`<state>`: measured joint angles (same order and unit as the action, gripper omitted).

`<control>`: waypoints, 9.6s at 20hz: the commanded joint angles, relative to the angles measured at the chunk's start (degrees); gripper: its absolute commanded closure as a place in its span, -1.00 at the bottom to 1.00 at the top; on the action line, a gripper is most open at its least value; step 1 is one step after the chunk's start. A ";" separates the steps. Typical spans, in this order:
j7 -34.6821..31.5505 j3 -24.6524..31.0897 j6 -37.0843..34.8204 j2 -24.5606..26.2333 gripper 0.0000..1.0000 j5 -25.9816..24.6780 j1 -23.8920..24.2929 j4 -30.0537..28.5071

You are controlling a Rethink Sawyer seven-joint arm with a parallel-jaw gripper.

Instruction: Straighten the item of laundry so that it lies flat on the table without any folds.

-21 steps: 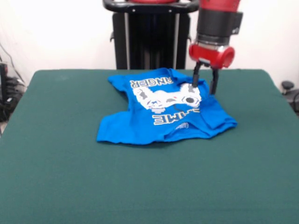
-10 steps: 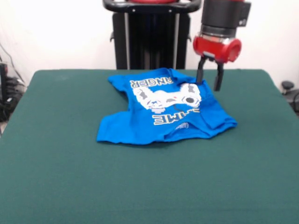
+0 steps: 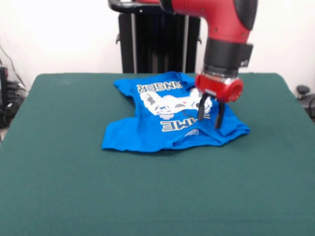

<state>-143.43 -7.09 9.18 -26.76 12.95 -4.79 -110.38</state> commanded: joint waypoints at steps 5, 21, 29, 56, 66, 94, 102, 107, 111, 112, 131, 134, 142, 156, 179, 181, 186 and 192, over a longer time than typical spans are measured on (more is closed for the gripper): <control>-10.89 9.01 -2.60 4.46 -1.00 4.56 -0.26 0.49; -10.44 5.90 -10.47 -1.56 -1.00 8.37 -3.79 -2.61; -10.46 6.15 -5.02 4.19 -1.00 8.63 -4.01 -0.50; -7.34 -3.90 -7.49 7.78 -1.00 12.87 -12.18 3.09; -7.14 -2.95 -7.01 7.91 -1.00 12.04 -10.51 3.12; -8.28 0.04 -7.35 7.06 1.00 11.56 -7.59 2.25; -11.22 -7.02 -19.67 3.22 1.00 16.52 -14.99 2.93; -13.56 -9.72 -24.74 2.97 1.00 18.36 -18.27 4.30; -13.31 -9.84 -24.64 3.27 1.00 18.92 -18.52 4.49; -13.13 -9.56 -24.10 3.35 1.00 18.96 -18.32 4.39; -22.81 -13.13 -32.27 9.99 1.00 27.21 -25.49 10.15; -26.29 -16.69 -38.18 10.38 1.00 27.67 -28.15 12.07; -31.85 -19.78 -44.41 10.23 1.00 27.77 -31.10 15.26; -40.59 -21.59 -48.29 12.62 1.00 26.39 -33.15 21.27; -50.53 -25.69 -53.27 16.20 -1.00 25.97 -37.04 29.26; -50.14 -24.53 -51.47 15.46 -1.00 27.02 -36.61 28.30; -46.09 -23.96 -49.74 11.49 -1.00 26.92 -34.20 23.78; -42.36 -25.30 -46.47 11.13 -1.00 24.71 -33.26 21.30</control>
<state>-174.18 -34.32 -41.41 -14.97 37.14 -39.44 -85.27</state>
